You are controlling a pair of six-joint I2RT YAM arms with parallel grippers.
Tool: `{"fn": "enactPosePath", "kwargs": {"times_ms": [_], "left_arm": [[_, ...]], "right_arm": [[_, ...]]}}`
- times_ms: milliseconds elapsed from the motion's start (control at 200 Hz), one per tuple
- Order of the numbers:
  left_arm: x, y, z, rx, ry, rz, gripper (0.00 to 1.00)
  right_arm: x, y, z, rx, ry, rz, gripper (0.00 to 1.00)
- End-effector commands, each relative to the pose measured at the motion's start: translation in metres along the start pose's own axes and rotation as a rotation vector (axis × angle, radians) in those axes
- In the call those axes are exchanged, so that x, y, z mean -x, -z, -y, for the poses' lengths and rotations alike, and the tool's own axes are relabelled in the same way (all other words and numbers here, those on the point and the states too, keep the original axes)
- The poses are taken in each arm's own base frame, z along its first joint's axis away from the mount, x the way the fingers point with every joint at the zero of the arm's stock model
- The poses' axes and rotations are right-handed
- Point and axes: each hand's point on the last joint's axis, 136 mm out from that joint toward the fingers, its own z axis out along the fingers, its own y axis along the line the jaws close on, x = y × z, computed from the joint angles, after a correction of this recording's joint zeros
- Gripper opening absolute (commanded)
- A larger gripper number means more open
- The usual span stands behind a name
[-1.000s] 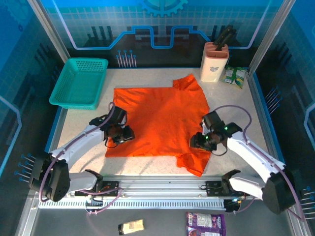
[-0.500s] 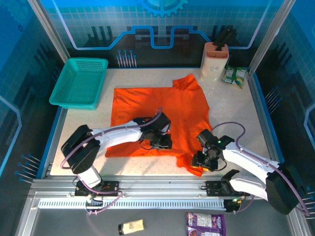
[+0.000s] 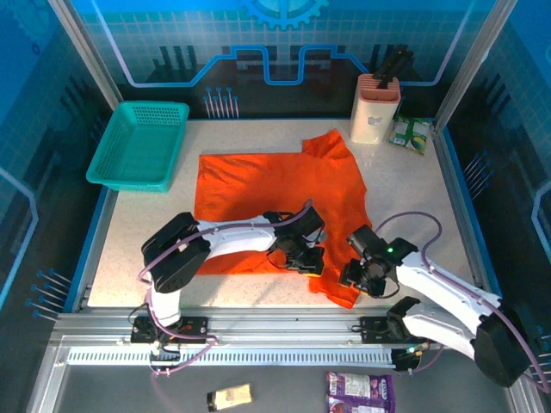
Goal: Fold the inside-out t-shirt
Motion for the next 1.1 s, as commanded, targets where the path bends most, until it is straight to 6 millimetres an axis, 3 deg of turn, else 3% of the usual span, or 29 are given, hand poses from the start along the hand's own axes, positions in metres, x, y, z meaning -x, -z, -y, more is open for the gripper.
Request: {"fn": "enactPosePath", "kwargs": {"times_ms": [0, 80, 170, 345, 490, 655, 800, 941, 1096], "left_arm": [[-0.009, -0.015, 0.002, -0.027, 0.003, -0.074, 0.06], [-0.012, -0.023, -0.005, -0.021, 0.023, -0.099, 0.07], [-0.014, -0.030, -0.014, 0.003, 0.044, -0.114, 0.10], [-0.021, -0.034, -0.030, 0.066, 0.048, -0.148, 0.20], [-0.019, -0.024, -0.032, 0.089, 0.039, -0.131, 0.25], [-0.008, 0.002, -0.011, 0.025, 0.023, -0.060, 0.31], [-0.004, 0.018, -0.010, 0.043, 0.022, -0.017, 0.32], [-0.004, 0.032, -0.028, 0.077, 0.069, 0.026, 0.26], [-0.004, 0.063, -0.060, 0.082, 0.167, 0.127, 0.22]], "right_arm": [[-0.010, 0.004, -0.021, 0.111, -0.022, -0.056, 0.56], [-0.015, -0.002, -0.034, 0.182, -0.038, -0.103, 0.56], [-0.017, -0.011, -0.036, 0.201, -0.068, -0.125, 0.56], [-0.018, -0.028, -0.018, 0.161, -0.154, -0.136, 0.61], [-0.016, -0.036, -0.001, 0.131, -0.235, -0.126, 0.62], [-0.007, -0.024, 0.021, 0.017, -0.277, -0.057, 0.64], [-0.001, -0.015, 0.021, 0.007, -0.253, -0.029, 0.63], [0.001, -0.001, 0.014, 0.011, -0.199, -0.026, 0.59], [-0.001, 0.020, 0.039, -0.129, -0.181, 0.017, 0.52]]}}
